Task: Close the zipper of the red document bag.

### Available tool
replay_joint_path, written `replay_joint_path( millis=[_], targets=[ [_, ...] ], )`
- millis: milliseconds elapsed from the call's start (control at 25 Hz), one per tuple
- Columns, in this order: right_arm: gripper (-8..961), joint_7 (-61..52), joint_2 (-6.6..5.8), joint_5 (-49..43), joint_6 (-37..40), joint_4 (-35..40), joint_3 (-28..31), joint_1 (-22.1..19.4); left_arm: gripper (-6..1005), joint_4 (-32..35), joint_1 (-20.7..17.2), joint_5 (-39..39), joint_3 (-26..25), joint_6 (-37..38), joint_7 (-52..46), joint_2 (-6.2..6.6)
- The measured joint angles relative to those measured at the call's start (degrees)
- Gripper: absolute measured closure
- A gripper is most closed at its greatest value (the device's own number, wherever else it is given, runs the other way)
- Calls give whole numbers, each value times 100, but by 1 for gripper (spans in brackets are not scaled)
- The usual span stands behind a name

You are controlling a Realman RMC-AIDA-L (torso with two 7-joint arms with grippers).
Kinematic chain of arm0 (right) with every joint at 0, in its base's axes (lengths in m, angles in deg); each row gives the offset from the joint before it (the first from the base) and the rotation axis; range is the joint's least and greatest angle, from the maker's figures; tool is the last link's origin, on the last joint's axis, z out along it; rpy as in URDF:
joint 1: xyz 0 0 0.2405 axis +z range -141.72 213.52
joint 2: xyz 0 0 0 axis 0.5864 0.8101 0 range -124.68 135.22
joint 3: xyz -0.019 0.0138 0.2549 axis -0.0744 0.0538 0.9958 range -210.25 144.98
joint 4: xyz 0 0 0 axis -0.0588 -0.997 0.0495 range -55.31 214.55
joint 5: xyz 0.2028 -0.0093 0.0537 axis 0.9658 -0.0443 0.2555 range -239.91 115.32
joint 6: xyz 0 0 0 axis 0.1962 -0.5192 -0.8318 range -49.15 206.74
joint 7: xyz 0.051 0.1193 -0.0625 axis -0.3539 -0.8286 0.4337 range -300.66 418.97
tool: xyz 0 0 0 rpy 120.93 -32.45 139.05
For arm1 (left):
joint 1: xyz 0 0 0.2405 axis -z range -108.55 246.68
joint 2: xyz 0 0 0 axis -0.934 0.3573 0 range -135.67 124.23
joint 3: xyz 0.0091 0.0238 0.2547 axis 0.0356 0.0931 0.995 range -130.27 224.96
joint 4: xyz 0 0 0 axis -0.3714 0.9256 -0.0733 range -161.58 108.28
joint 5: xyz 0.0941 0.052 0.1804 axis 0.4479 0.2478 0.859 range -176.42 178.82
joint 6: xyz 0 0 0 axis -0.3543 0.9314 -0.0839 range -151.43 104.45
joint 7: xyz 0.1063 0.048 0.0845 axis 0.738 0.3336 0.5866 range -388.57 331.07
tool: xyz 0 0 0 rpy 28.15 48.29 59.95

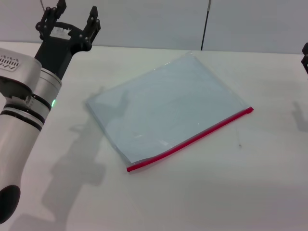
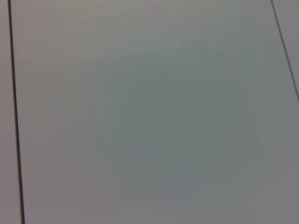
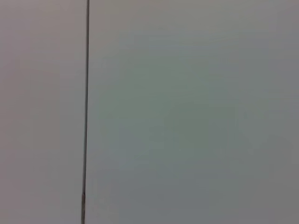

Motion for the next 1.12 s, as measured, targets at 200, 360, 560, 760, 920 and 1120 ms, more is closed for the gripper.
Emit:
replay_joint_path(
  millis=[200, 360, 560, 760, 920, 1120],
  targets=[
    [408, -23, 1, 4, -84, -14, 2, 33, 265, 20, 8, -7, 4, 7, -4, -7],
    [407, -58, -4, 8, -175, -70, -5, 78, 267, 23, 8, -6, 5, -20, -57, -7],
    [407, -60, -7, 11, -175, -114, -32, 125, 270, 52, 22, -3, 5, -36, -75, -7],
    [407, -62, -8, 12, -175, -163, -42, 170, 272, 180, 93, -11, 46, -45, -80, -7],
    [407, -64, -8, 12, -177, -164, -43, 183, 272, 232, 158, -18, 88, -46, -84, -7],
    [407, -65, 0, 12, -287, -171, -47, 237, 272, 351, 253, -18, 145, -54, -92, -13]
  ],
)
